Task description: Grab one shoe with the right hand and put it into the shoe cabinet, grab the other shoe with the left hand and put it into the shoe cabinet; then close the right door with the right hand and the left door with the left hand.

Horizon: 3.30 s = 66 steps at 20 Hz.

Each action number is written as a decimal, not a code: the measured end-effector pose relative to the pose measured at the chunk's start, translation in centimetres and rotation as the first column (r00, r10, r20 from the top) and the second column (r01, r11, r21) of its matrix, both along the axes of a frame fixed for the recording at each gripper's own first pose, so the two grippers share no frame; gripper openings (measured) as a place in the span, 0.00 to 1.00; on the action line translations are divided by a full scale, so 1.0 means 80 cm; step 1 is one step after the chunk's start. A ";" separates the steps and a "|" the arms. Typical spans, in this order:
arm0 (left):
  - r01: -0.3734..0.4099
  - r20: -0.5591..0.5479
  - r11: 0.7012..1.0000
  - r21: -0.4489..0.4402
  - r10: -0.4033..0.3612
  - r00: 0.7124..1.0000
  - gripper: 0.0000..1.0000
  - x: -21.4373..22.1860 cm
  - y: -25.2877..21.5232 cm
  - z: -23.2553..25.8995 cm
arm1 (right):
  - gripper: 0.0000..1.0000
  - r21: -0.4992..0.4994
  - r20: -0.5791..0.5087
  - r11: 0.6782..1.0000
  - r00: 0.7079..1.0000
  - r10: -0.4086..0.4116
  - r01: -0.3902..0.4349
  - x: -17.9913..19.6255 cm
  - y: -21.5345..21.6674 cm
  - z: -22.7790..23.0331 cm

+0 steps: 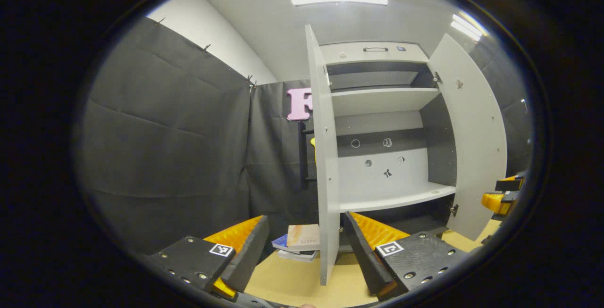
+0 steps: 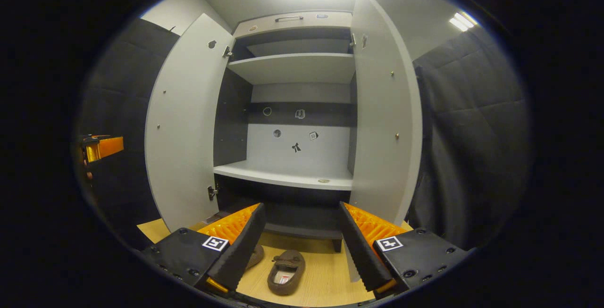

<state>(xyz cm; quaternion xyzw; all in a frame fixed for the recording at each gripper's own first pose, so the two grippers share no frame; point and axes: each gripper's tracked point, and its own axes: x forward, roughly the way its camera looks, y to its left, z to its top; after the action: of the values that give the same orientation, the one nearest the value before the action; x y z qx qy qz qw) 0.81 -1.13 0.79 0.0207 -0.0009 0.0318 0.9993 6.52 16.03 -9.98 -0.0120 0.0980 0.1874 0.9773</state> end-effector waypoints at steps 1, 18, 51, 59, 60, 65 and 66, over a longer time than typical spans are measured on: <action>-0.012 0.000 1.000 0.003 0.012 1.000 0.91 0.003 0.000 0.001 | 0.98 -0.005 -0.015 1.000 1.000 0.015 -0.015 0.005 0.007 -0.012; -0.101 -0.041 0.993 0.060 0.103 0.994 0.96 0.019 -0.012 -0.001 | 0.98 -0.067 -0.445 0.981 0.886 0.132 -0.180 0.030 0.076 -0.252; -0.153 -0.061 0.983 0.098 0.160 0.985 0.93 -0.016 -0.023 -0.003 | 0.02 -0.042 -0.682 0.984 0.724 0.097 -0.172 0.041 0.110 -0.369; -0.112 -0.042 0.991 0.073 0.115 0.992 0.98 -0.010 -0.038 0.000 | 0.02 0.033 -0.599 0.992 0.791 0.120 -0.125 0.074 0.104 -0.278; -0.108 -0.041 0.992 0.069 0.111 0.993 0.93 -0.008 -0.040 -0.001 | 0.02 0.045 -0.584 0.992 0.802 0.124 -0.120 0.079 0.104 -0.263; -0.085 -0.038 0.995 0.054 0.087 0.995 0.90 -0.004 -0.049 -0.005 | 0.01 0.090 -0.494 0.987 0.855 0.160 -0.133 0.098 0.106 -0.187; -0.082 -0.039 0.995 0.050 0.084 0.996 0.88 -0.003 -0.052 -0.006 | 0.02 0.096 -0.469 0.986 0.867 0.168 -0.139 0.103 0.107 -0.169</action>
<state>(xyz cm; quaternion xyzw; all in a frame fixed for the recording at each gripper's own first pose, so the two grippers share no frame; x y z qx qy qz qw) 0.61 -5.25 0.30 0.0454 0.0200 0.0729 0.9961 14.72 24.58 -23.54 0.0555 0.3279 0.2646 0.9052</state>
